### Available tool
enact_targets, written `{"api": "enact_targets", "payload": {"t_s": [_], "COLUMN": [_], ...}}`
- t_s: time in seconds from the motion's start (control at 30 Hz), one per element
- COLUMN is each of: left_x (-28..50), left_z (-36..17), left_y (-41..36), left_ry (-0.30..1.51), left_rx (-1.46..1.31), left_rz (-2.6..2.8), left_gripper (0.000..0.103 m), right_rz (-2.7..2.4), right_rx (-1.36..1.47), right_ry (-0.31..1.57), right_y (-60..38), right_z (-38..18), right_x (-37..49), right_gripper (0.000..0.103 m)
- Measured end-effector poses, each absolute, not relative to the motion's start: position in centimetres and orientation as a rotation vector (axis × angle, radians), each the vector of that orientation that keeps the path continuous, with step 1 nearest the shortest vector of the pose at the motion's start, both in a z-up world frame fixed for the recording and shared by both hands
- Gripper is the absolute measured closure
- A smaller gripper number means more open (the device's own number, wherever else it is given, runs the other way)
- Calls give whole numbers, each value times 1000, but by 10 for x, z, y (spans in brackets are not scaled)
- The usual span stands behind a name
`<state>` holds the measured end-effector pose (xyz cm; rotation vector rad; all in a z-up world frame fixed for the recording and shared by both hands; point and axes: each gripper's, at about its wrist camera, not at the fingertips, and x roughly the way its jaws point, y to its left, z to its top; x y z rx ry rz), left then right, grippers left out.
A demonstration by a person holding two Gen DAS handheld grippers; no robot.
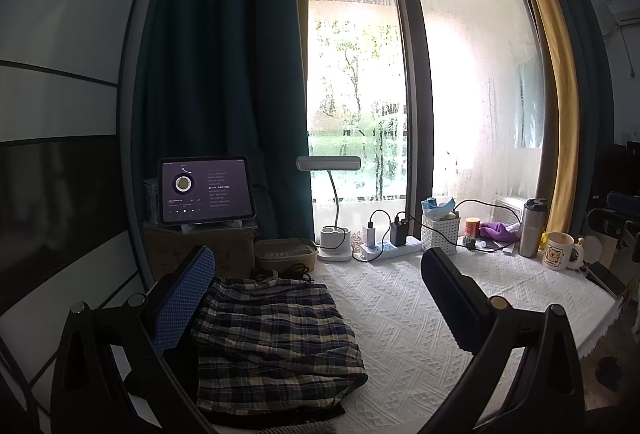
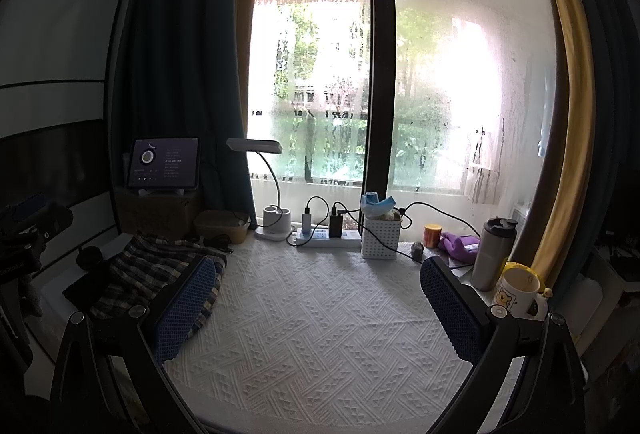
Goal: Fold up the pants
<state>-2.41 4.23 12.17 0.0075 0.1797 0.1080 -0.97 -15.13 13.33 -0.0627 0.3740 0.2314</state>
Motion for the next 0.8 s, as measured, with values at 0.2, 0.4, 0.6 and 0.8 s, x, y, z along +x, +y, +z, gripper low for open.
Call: {"api": "enact_targets", "payload": {"t_s": [0.2,0.4,0.6,0.8], "left_x": [-25,-25,-25,-29], "left_z": [122,122,121,123], "left_y": [43,44,43,44], "left_ry": [179,180,182,155], "left_rx": [5,-1,4,-9], "left_rz": [110,109,109,98], "left_gripper": [1,1,1,1], "right_rz": [230,229,230,229], "right_rx": [-63,-62,-62,-63], "right_ry": [374,375,375,376], "right_y": [-151,-150,-150,-150], "right_z": [133,133,133,133], "right_x": [-9,-9,-9,-9], "right_gripper": [0,0,0,0]}}
